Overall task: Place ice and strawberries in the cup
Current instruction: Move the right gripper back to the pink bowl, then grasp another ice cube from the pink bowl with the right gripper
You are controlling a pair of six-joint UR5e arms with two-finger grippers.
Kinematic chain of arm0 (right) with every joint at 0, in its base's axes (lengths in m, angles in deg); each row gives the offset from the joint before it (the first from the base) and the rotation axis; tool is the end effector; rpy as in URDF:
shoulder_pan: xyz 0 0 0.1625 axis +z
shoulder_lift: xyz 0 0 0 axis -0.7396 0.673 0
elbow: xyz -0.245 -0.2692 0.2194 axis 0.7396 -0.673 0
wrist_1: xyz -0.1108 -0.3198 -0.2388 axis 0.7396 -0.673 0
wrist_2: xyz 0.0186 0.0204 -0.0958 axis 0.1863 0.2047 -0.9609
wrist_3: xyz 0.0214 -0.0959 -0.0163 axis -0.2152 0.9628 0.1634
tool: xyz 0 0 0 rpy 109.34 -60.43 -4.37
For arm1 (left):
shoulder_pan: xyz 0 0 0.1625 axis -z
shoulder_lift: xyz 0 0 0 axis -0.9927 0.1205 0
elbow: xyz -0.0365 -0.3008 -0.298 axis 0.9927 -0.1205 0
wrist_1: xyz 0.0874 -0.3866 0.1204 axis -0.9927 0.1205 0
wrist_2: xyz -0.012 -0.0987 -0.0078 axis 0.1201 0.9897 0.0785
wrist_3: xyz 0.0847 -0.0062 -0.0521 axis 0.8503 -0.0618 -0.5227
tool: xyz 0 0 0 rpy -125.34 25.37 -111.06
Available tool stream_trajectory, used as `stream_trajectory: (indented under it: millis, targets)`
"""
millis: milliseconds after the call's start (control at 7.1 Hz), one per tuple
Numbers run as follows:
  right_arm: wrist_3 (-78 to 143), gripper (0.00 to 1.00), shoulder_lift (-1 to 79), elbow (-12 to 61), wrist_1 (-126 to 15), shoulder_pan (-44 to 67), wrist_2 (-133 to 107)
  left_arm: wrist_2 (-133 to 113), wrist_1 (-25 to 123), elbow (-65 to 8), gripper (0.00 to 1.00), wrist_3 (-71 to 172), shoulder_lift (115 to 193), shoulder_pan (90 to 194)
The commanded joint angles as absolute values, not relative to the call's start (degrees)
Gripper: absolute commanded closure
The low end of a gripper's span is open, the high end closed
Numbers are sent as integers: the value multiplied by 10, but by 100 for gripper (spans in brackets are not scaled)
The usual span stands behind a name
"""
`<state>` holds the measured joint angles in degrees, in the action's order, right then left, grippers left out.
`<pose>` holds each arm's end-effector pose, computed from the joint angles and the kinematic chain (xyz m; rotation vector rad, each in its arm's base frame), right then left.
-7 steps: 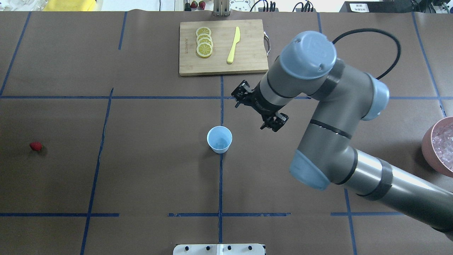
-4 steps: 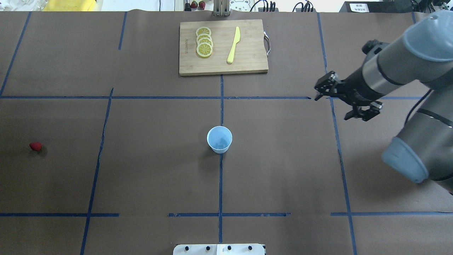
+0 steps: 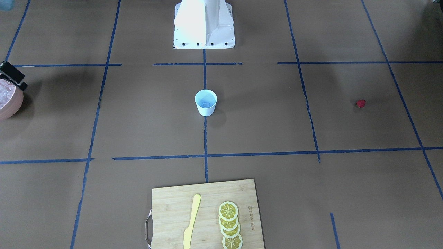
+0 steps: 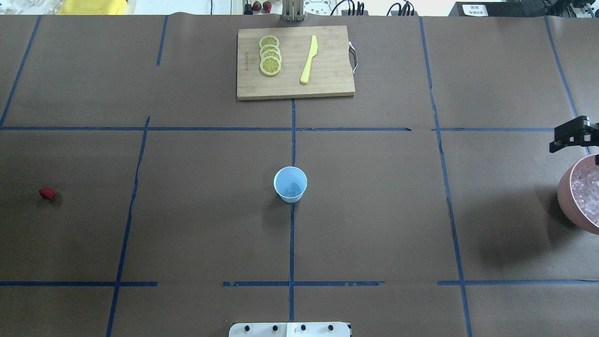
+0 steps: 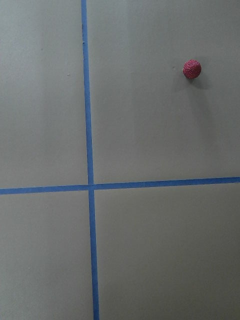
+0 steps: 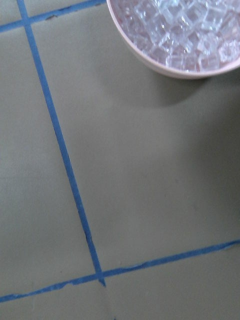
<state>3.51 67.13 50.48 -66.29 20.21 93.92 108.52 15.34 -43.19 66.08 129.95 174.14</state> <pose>-0.0967 -0.4220 0.4744 -0.0605 -0.7903 0.2415 -0.0653 -0.4539 0.5679 0.0806 0.8735 0.0288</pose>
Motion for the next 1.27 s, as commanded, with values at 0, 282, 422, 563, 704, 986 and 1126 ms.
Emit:
stream_trajectory:
  millis: [0,282,422,563,704,986,1126]
  targets:
    - [282,0,728,475,-663,254,950,1086,153,-432,0,661,1300,1741]
    - [437,0,741,423,-663,283,949,1086,153,-430,0,661,1300,1741]
    - [470,0,741,406,-660,282,946,1086,153,-430,0,661,1299,1741]
    - [490,1,742,372,-614,283,948,1086,153,-430,0,661,1299,1740]
    - [489,1,748,333,-547,283,949,1086,153,-430,0,660,1299,1740]
    - [478,7,747,304,-494,283,959,1086,154,-430,0,661,1299,1740]
    - [449,9,746,318,-491,282,960,1087,153,-432,0,661,1298,1740]
